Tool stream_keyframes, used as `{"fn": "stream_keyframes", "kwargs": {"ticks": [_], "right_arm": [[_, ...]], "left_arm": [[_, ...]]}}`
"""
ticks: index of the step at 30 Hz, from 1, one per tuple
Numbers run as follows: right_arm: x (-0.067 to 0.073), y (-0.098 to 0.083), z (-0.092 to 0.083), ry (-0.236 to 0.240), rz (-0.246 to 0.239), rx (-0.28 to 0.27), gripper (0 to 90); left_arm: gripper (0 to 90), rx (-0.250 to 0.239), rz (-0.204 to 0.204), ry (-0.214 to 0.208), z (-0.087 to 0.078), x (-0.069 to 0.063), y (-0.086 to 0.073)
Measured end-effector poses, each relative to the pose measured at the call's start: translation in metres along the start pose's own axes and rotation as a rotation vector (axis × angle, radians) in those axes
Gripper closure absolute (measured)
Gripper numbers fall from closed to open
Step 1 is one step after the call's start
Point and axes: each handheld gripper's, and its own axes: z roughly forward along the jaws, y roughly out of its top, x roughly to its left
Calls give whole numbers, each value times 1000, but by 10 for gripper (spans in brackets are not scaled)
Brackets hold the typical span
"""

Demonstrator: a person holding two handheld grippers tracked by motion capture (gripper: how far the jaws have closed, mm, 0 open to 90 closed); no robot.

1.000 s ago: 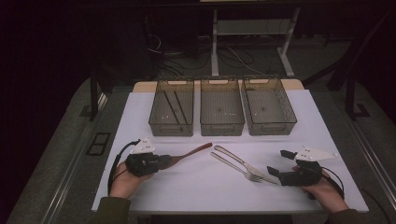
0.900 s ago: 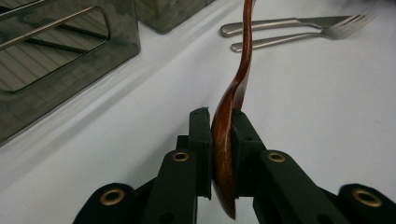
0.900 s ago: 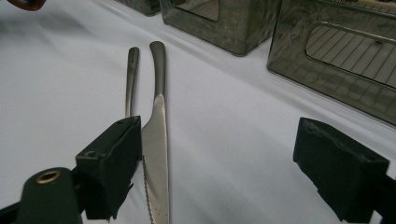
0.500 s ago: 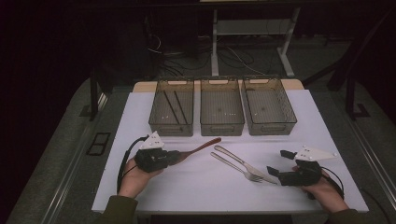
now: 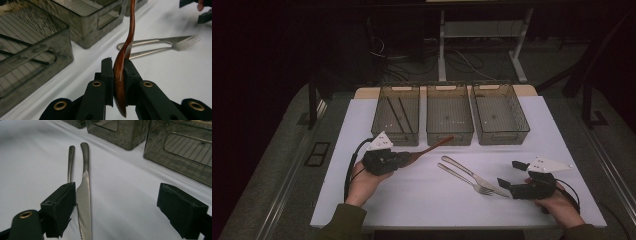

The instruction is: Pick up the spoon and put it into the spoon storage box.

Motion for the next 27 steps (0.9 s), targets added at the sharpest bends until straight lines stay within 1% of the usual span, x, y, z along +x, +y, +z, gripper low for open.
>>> {"fn": "stream_keyframes", "kwargs": {"ticks": [7, 12, 13, 17, 22, 27], "right_arm": [[0, 0, -1, -2, 6, -1, 150], [0, 0, -1, -3, 6, -1, 150], [0, 0, -1, -4, 6, -1, 150], [-1, 0, -1, -6, 10, -6, 150], [-1, 0, -1, -7, 8, -9, 150], [-1, 0, -1, -8, 9, -11, 150]], "left_arm": [[808, -24, -11, 26, 3, 6, 10], [808, -27, -23, 52, 7, 10, 19], [808, -28, -28, 62, 9, 11, 22], [809, -35, -46, 76, 14, 16, 29], [808, -33, -54, 94, 21, 18, 39], [808, -35, -67, 121, 28, 21, 49]]}}
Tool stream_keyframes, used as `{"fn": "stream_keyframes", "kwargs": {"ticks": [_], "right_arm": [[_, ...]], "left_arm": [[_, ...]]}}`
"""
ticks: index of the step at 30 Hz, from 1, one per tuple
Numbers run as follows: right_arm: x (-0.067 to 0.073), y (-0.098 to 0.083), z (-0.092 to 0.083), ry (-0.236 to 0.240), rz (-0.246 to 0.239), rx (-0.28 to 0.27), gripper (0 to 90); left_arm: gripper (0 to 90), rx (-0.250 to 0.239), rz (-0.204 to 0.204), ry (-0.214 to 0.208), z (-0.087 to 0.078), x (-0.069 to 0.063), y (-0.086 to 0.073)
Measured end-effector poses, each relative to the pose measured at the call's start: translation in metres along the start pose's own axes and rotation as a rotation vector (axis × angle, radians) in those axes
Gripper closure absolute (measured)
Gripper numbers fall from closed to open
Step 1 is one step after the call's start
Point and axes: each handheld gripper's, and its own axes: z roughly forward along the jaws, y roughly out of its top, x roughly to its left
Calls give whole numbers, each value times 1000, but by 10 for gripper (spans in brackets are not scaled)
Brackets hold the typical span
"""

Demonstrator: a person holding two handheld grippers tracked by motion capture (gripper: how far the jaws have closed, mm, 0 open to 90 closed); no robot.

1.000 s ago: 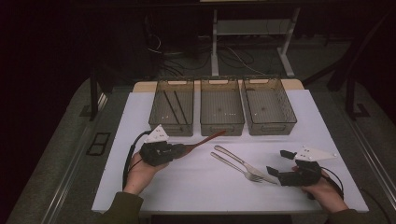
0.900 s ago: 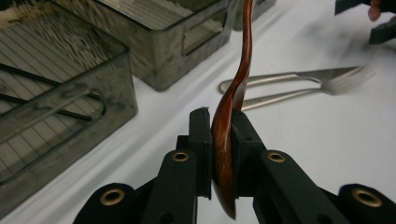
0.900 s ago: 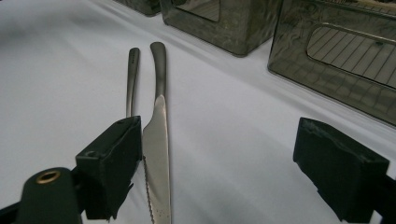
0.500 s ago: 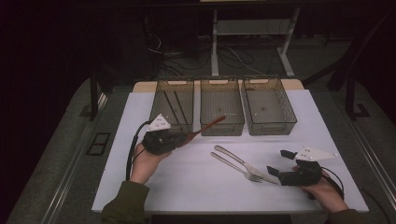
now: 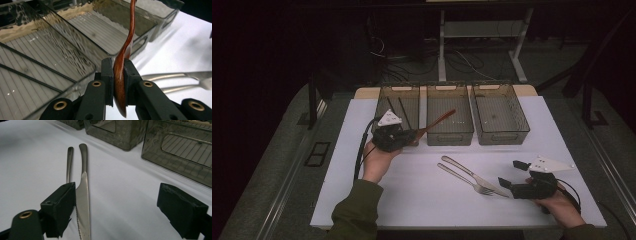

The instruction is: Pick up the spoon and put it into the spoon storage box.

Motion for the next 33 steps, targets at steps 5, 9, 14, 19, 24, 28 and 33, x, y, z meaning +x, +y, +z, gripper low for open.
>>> {"fn": "stream_keyframes", "kwargs": {"ticks": [5, 9, 14, 19, 24, 28, 33], "right_arm": [[0, 0, 0, 1, 0, 1, 150], [0, 0, 0, 1, 0, 1, 150], [0, 0, -1, 1, 3, -1, 150], [0, 0, -1, 1, 5, -5, 150], [0, 0, -1, 2, 4, -4, 150], [0, 0, -1, 3, 4, -4, 150], [0, 0, -2, 6, 11, -3, 150]], "left_arm": [[808, 0, -8, 24, 9, 2, 11], [808, 7, -9, 42, 17, 3, 23], [808, 11, -16, 55, 31, 2, 35], [808, 22, -23, 69, 43, 1, 43], [808, 28, -41, 82, 57, 2, 49], [808, 45, -43, 98, 67, 2, 53], [808, 71, -44, 117, 80, 2, 55]]}}
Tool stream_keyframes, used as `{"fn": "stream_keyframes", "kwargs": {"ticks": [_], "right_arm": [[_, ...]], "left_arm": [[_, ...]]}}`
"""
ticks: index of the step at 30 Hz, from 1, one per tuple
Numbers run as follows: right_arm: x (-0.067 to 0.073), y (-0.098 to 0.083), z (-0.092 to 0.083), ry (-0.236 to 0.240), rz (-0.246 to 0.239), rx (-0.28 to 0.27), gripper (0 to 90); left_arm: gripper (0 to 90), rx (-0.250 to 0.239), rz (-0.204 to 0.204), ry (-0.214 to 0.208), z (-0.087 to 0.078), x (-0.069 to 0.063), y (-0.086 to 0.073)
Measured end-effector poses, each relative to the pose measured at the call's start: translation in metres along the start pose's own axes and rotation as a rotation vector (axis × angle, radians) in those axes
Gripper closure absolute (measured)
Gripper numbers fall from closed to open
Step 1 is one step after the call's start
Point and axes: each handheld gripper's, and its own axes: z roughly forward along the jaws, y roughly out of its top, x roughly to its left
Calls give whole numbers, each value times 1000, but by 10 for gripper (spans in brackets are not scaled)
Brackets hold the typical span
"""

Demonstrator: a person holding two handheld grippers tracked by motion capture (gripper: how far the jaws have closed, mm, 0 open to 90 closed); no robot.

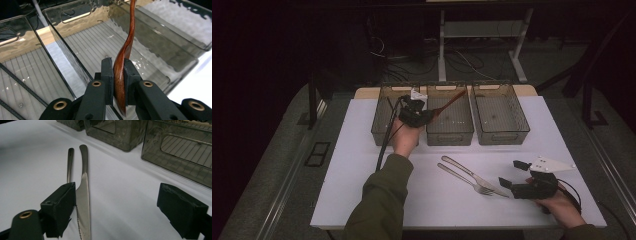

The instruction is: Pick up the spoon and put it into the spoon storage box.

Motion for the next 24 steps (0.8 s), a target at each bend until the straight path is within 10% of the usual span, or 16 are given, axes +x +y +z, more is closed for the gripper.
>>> {"fn": "stream_keyframes", "kwargs": {"ticks": [13, 24], "right_arm": [[-1, 0, -1, 0, 1, -6, 150], [-1, 0, -1, 0, 1, -6, 150]], "left_arm": [[806, 128, 46, 26, 29, -8, -3], [738, 116, 47, 4, 30, -10, -3]]}}
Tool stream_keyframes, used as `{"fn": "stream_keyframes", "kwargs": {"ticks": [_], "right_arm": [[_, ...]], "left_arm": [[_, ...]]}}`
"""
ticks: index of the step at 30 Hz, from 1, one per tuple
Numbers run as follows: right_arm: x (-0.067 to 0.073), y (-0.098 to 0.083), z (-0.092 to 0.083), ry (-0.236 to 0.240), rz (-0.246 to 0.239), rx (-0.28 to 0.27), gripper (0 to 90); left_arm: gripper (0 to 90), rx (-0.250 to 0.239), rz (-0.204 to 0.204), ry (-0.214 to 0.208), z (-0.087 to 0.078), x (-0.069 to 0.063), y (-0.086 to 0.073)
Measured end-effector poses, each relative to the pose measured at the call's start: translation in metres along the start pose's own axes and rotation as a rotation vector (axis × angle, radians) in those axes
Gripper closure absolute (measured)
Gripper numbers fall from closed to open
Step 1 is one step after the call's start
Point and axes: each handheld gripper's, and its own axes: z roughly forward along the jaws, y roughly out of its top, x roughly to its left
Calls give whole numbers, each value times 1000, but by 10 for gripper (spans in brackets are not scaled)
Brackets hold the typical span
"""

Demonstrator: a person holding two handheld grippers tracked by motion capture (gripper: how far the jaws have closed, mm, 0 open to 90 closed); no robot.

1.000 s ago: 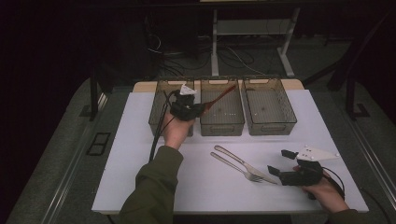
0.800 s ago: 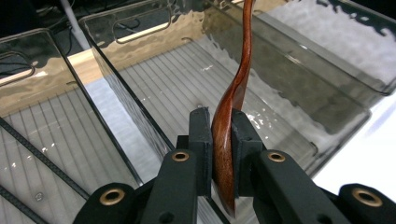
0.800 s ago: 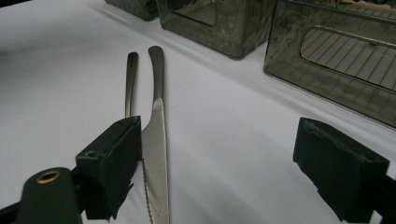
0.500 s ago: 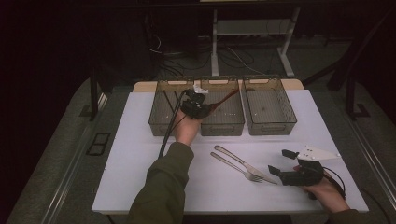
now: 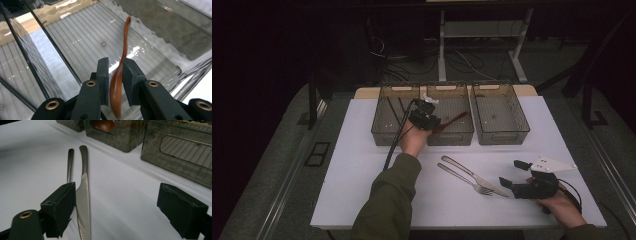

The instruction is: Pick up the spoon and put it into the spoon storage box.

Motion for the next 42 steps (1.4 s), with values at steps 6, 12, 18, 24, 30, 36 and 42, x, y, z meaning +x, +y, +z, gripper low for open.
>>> {"fn": "stream_keyframes", "kwargs": {"ticks": [6, 12, 18, 24, 30, 36, 42], "right_arm": [[0, 0, 0, 0, 0, 0, 150], [0, 0, 0, 0, 2, 3, 150], [0, 0, 0, 1, 2, 4, 150], [0, 0, 0, 1, 3, 5, 150], [1, 0, 1, 0, 5, 4, 150], [0, 0, 0, 0, 3, 6, 150], [1, -1, 0, -1, 11, 10, 150]], "left_arm": [[649, -27, 22, -18, -4, -2, 1], [570, -55, 42, -77, -14, -1, 1], [499, -114, 56, -142, -30, -2, -2], [427, -137, 90, -197, -46, -10, -11], [370, -171, 115, -238, -61, -21, -24], [340, -189, 123, -290, -69, -29, -41], [395, -209, 118, -331, -68, -35, -59]]}}
